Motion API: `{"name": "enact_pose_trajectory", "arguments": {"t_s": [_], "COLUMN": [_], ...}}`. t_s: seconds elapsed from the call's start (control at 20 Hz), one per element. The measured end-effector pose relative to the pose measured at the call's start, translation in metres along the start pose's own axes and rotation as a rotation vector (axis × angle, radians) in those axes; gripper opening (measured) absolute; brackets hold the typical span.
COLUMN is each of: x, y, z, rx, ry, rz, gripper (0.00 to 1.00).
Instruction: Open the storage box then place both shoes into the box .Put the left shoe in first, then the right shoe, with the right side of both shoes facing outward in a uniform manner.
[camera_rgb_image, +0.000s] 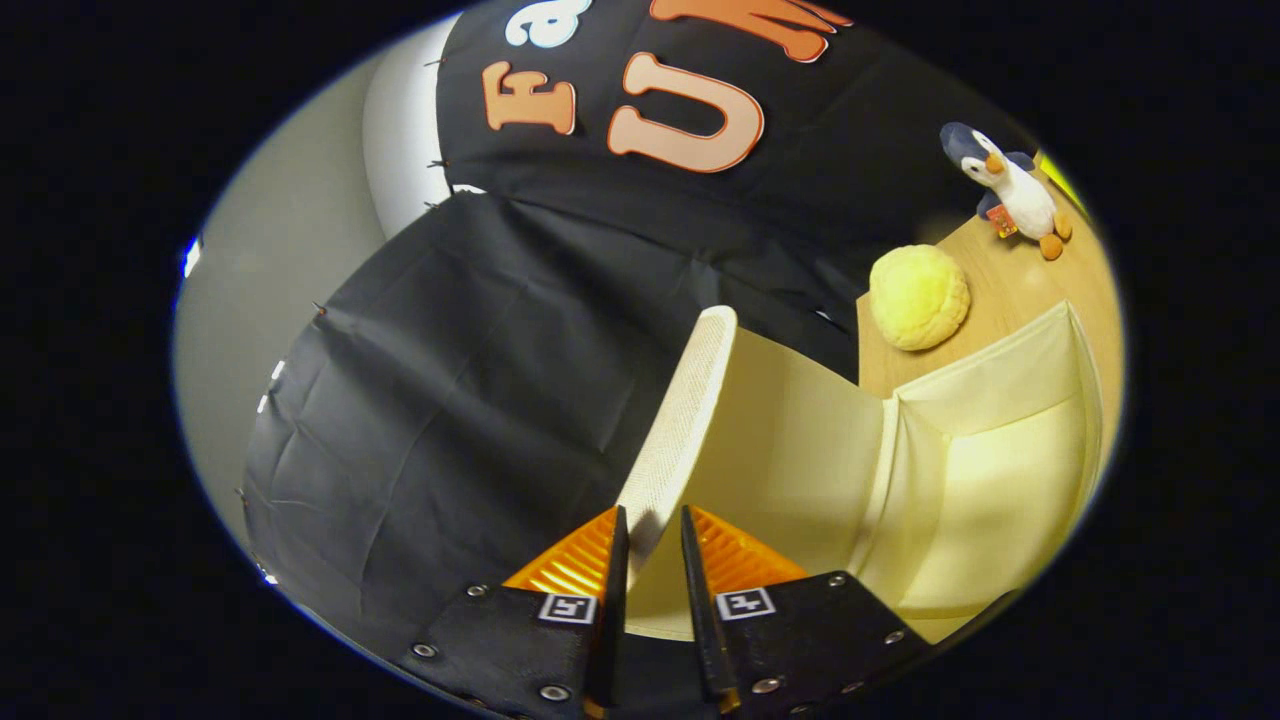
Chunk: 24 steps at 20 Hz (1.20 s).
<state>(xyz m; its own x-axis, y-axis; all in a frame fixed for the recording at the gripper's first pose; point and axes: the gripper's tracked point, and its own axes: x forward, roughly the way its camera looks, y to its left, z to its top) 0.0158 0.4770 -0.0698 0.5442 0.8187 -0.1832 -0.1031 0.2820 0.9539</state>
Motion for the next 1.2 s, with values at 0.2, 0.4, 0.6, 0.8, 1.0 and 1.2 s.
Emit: {"name": "enact_pose_trajectory", "arguments": {"t_s": [0.2, 0.4, 0.6, 0.8, 1.0, 1.2], "x": [-0.010, -0.052, -0.112, -0.180, -0.240, -0.293], "y": [0.000, -0.015, -0.092, -0.163, -0.224, -0.288], "z": [0.002, 0.013, 0.020, 0.035, 0.042, 0.035], "rx": [-0.039, -0.102, -0.272, -0.372, -0.409, -0.434], "ry": [0.015, 0.010, 0.011, -0.013, -0.027, -0.009], "rz": [-0.027, -0.070, -0.285, -0.485, -0.659, -0.826], "gripper": [0.71, 0.85, 0.90, 0.94, 0.95, 0.95]}}
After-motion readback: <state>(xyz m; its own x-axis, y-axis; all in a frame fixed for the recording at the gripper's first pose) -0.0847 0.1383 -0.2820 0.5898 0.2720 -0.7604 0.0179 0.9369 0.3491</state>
